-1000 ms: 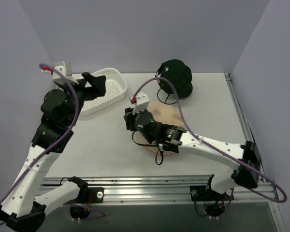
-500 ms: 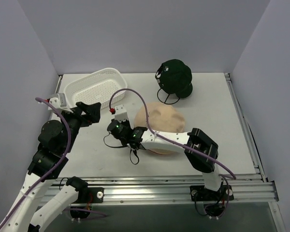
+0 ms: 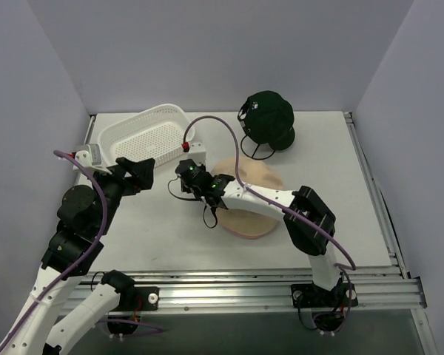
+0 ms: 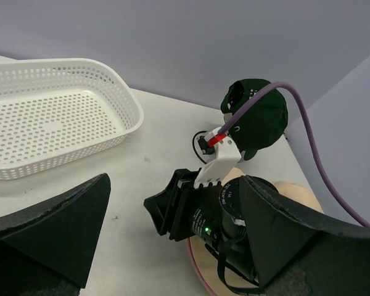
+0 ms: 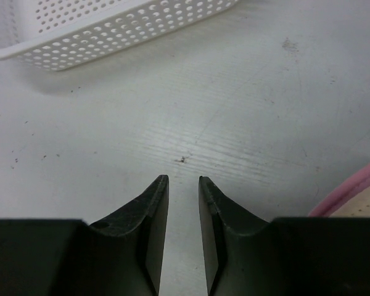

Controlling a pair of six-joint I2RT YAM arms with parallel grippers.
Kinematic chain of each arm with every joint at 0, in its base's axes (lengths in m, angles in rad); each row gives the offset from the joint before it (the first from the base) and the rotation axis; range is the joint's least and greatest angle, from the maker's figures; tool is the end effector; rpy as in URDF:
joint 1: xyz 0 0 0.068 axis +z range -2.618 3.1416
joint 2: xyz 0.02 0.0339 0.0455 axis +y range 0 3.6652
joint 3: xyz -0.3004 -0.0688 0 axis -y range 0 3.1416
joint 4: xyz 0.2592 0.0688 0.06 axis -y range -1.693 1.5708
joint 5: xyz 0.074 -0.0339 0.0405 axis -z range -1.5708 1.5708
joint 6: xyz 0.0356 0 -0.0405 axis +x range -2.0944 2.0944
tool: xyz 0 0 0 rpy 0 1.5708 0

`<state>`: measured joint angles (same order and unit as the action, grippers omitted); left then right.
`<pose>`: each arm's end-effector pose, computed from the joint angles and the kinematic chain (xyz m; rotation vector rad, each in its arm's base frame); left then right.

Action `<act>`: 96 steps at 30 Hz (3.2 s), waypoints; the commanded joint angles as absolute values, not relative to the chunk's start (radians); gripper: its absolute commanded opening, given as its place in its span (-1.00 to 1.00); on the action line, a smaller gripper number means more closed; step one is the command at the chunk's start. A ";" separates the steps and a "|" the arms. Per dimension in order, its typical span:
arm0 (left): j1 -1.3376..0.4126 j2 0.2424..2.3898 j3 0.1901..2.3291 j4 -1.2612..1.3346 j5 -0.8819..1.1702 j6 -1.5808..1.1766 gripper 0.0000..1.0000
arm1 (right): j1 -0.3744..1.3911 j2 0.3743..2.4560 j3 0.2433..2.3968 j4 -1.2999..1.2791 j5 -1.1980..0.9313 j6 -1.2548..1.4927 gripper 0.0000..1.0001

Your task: Stack the hats

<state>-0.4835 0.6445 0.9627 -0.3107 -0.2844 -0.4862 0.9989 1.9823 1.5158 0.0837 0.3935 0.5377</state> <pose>0.1069 -0.0448 0.4329 -0.2290 1.5726 -0.5394 0.2809 0.4112 0.2859 -0.1910 1.9677 0.6387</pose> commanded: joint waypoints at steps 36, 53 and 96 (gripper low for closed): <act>-0.581 0.870 0.907 -0.178 -0.282 -0.463 0.88 | 0.630 1.548 1.015 0.207 0.359 0.417 -0.66; -0.686 0.759 0.778 -0.057 -0.314 -0.437 0.89 | 0.548 1.897 1.775 -0.093 0.522 0.256 -0.13; -0.537 1.183 1.101 -0.063 -0.261 -0.383 0.89 | 0.144 2.261 2.263 -0.210 -0.360 0.318 0.37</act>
<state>-0.5720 1.1629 1.0260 -0.1009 -0.3046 -0.4011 0.1246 2.2398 2.2448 -0.2043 -0.2852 0.3386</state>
